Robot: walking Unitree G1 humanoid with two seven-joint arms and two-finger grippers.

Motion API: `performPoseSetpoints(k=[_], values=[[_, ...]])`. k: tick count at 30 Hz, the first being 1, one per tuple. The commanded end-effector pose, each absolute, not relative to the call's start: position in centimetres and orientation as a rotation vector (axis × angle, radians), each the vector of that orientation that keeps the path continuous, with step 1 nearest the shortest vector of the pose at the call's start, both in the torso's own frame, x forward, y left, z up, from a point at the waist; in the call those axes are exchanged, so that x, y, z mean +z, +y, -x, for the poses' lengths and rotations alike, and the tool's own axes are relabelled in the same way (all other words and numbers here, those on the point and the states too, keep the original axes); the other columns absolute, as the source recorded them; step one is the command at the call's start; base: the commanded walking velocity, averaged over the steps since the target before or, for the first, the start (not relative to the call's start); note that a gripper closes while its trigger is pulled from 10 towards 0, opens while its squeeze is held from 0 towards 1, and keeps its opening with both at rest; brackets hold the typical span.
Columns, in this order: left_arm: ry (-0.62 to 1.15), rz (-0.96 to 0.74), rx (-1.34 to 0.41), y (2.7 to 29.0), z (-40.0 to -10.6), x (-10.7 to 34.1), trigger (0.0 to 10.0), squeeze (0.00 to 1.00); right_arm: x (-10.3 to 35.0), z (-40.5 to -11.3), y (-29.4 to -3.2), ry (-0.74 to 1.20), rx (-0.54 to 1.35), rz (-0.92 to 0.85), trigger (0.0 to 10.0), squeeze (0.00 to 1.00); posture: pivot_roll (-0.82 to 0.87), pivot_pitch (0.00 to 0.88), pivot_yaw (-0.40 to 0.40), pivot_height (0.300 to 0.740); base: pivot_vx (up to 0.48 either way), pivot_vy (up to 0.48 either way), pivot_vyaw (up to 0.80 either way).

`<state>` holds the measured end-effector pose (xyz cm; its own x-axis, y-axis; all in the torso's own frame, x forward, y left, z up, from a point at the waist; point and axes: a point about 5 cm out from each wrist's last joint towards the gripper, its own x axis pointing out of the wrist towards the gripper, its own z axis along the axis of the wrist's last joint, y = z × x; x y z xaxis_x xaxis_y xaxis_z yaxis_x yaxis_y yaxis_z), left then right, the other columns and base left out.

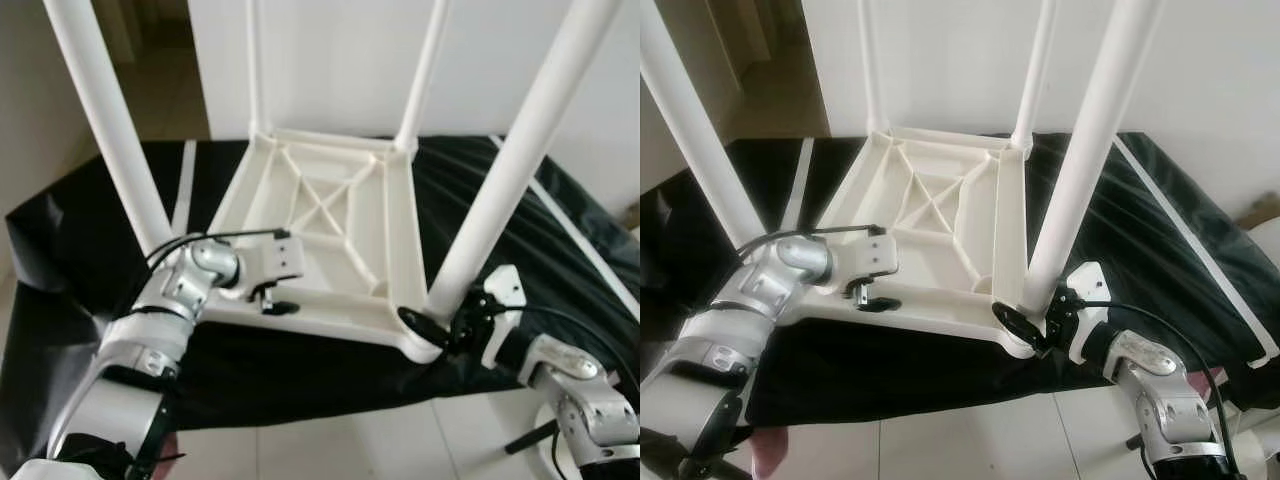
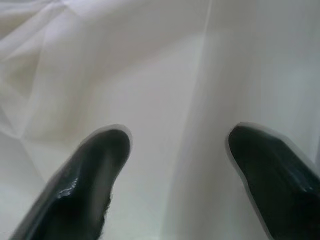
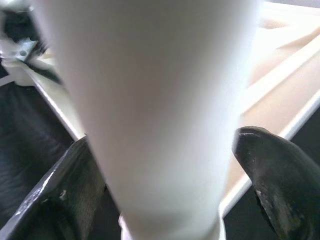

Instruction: Building children table

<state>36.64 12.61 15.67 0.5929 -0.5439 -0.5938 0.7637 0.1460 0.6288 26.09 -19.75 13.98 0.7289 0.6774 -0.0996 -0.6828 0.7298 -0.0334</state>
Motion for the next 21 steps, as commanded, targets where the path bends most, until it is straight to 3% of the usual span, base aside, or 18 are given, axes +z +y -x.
performPoseSetpoints(k=[1, 4, 8, 13, 18, 21], values=[[0.051, -1.137, -0.519, 14.5, -37.9, 16.1, 10.0, 0.0, 13.7, -26.3, -19.9, 0.086, 0.73, 0.078, 10.0, 0.0, 0.05, 0.0, -0.024, 0.74, 0.0, 0.0, 0.0], [0.065, -1.136, -0.553, 14.4, -37.6, 15.7, 10.0, 0.0, 13.6, -26.5, -20.1, 0.084, 0.718, 0.078, 10.0, 0.0, 0.05, 0.0, -0.024, 0.74, 0.0, 0.0, 0.0], [0.094, -1.086, -0.831, 12.4, -35.5, 13.6, 10.0, 0.0, 13.5, -28.0, -20.8, 0.063, 0.63, 0.071, 10.0, 0.0, 0.06, 0.0, -0.02, 0.74, 0.0, 0.0, 0.0], [0.077, -1.039, -0.999, 11.2, -34.2, 13.1, 10.0, 0.0, 13.8, -28.8, -20.5, 0.046, 0.626, 0.066, 10.0, 0.0, 0.06, 0.0, -0.018, 0.74, 0.0, 0.0, 0.0], [0.138, -0.96, -1.102, 11.3, -33.9, 12.8, 10.0, 0.0, 13.8, -29.0, -20.0, 0.044, 0.646, 0.062, 10.0, 0.0, 0.07, 0.0, -0.016, 0.74, 0.0, 0.0, 0.0], [0.102, -0.997, -1.117, 11.3, -33.8, 12.5, 10.0, 0.0, 13.8, -29.0, -19.9, 0.043, 0.645, 0.064, 10.0, 0.0, 0.07, 0.0, -0.012, 0.74, 0.0, 0.0, 0.0]])
